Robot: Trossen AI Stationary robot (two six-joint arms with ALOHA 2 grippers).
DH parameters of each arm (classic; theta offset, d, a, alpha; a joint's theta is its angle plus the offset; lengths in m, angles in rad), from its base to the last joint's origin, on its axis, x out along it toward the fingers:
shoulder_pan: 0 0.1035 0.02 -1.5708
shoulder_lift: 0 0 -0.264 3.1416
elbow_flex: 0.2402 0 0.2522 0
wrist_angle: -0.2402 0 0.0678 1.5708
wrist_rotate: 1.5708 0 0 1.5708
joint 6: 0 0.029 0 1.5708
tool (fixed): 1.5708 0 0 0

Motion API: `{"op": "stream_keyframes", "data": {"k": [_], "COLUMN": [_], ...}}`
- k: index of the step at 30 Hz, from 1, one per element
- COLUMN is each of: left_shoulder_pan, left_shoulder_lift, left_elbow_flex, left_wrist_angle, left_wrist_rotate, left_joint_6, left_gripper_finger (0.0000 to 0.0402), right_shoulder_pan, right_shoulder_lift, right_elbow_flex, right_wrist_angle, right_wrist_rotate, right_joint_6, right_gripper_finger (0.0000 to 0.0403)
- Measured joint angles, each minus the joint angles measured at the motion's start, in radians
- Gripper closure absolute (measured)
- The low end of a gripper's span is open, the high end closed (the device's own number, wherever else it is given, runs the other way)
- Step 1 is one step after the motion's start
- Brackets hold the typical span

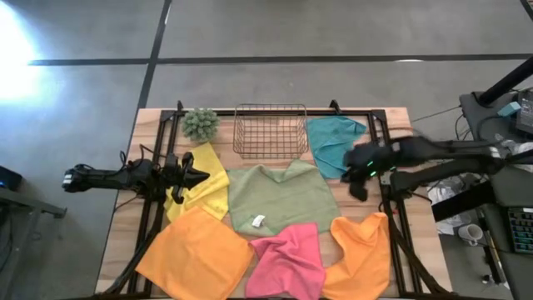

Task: Fold microfiber towels
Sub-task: Fold the green towel

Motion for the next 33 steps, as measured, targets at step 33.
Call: {"op": "stream_keyframes", "data": {"k": [33], "left_shoulder_pan": [0.0], "left_shoulder_lift": [-0.002], "left_elbow_flex": [0.0], "left_wrist_angle": [0.025], "left_wrist_rotate": [0.001], "left_joint_6": [0.0], "left_gripper_finger": [0.0402], "right_shoulder_pan": [0.243], "right_shoulder_lift": [0.484], "right_elbow_flex": [-0.03], "right_wrist_angle": [0.191], "right_wrist_rotate": [0.003], "right_joint_6": [0.036], "right_gripper_finger": [0.0301]}}
